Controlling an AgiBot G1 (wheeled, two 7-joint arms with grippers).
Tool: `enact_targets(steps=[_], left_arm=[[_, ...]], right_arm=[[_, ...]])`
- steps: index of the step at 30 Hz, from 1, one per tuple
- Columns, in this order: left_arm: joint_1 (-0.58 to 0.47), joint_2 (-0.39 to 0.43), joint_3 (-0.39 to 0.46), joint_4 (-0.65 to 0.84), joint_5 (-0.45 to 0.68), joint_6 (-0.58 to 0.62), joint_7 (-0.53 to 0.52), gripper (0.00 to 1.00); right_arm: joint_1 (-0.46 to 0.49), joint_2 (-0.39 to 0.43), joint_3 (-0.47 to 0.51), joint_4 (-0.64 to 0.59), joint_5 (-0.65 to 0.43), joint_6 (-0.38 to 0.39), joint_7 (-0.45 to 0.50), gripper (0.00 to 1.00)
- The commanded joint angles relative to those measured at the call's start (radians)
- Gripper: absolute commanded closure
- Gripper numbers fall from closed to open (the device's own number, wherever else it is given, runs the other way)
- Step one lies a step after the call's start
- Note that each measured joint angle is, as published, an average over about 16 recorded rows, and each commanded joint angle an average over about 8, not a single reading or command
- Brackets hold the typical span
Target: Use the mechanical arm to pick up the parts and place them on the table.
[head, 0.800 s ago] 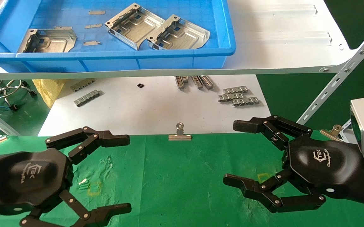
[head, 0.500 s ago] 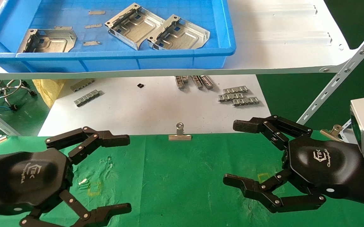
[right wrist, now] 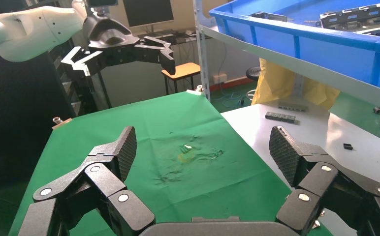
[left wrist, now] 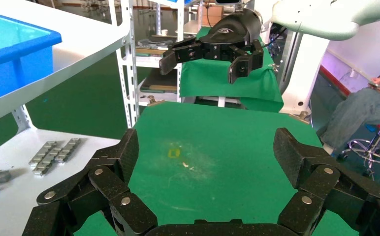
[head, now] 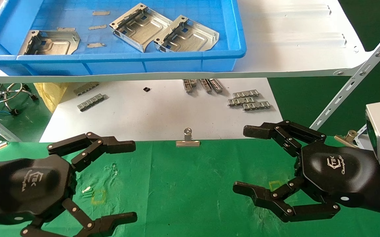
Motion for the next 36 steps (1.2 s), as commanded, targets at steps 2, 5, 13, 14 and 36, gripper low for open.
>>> enact_targets(steps=[2,5,13,14,36], left_arm=[[0.000,0.000,0.000,0.000,0.000,0.000,0.000,0.00],[0.000,0.000,0.000,0.000,0.000,0.000,0.000,0.00],[0.000,0.000,0.000,0.000,0.000,0.000,0.000,0.00],[0.000,0.000,0.000,0.000,0.000,0.000,0.000,0.00],[-0.218,0.039,0.014,0.051,0.098,-0.051,-0.034,0.00]], right_arm=[[0.000,0.000,0.000,0.000,0.000,0.000,0.000,1.00],[0.000,0.000,0.000,0.000,0.000,0.000,0.000,1.00],[0.000,0.000,0.000,0.000,0.000,0.000,0.000,1.00],[0.000,0.000,0.000,0.000,0.000,0.000,0.000,1.00],[0.000,0.000,0.000,0.000,0.000,0.000,0.000,1.00]])
